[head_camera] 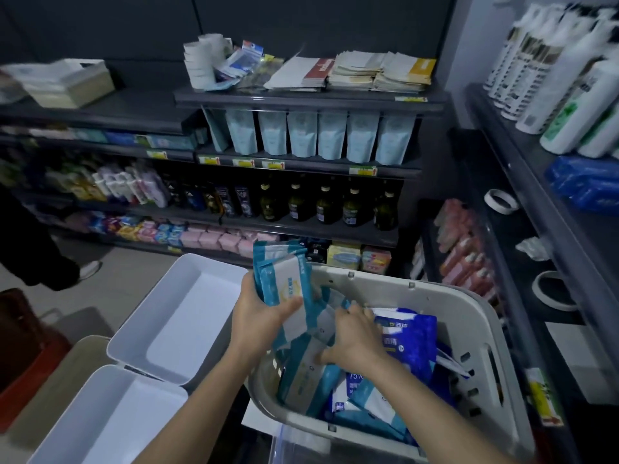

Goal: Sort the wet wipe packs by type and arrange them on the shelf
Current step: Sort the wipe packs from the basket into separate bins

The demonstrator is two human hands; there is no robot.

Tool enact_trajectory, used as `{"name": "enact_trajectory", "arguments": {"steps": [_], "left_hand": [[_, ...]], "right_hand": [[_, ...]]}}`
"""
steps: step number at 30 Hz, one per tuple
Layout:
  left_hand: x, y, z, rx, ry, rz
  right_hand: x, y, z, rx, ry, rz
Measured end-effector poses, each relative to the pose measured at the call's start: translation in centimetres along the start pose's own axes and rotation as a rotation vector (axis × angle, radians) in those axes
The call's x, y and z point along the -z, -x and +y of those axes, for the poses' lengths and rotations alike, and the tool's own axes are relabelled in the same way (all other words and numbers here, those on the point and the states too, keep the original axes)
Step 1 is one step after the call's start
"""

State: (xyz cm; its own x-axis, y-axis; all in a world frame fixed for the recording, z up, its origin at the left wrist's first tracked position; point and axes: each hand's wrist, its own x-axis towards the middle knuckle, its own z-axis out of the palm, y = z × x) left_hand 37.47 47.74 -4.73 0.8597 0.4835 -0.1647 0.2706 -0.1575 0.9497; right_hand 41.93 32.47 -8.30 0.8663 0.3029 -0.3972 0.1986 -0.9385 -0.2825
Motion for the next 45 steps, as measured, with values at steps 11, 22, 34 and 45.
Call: {"name": "enact_trajectory", "arguments": {"steps": [11,22,34,45], "left_hand": [[3.7,-0.3,-0.8,0.131,0.281,0.076],[5.1,0.5,-1.2,0.187,0.363,-0.012],[13.4,-1.6,-1.6,0.309,0.529,-0.04],[23.6,-13.2,-10.8,0.412,0.078,0.054]], "right_hand": [[-1.1,2.2,0.5,0.145,-0.602,0.147],[4.6,0.8,-1.6,-0.03,-1.193,0.377],[4.0,-4.3,-12.3,-0.111,-1.315,0.218],[-3.0,-13.8,-24.0,-0.21,-0.999,0.197]]}}
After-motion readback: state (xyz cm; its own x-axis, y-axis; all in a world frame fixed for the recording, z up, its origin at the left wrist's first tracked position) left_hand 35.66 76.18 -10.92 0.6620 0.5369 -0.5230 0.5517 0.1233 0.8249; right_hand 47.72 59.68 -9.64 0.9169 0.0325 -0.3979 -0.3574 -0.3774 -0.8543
